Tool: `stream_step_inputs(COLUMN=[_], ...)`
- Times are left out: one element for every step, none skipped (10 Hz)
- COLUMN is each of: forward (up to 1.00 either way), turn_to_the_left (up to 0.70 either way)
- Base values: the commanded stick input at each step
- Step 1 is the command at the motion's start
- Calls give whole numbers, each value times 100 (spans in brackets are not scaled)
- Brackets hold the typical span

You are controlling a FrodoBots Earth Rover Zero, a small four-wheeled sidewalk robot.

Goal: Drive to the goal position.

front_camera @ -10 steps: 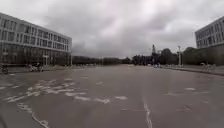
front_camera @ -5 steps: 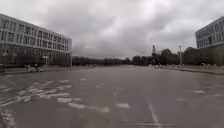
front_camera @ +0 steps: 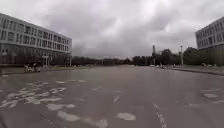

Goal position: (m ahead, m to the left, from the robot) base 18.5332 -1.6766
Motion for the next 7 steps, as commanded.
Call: stream_step_inputs(forward=[70, 70, 70, 70, 70, 70, 70], turn_to_the_left=[0, 0, 0, 0, 0, -25, -35])
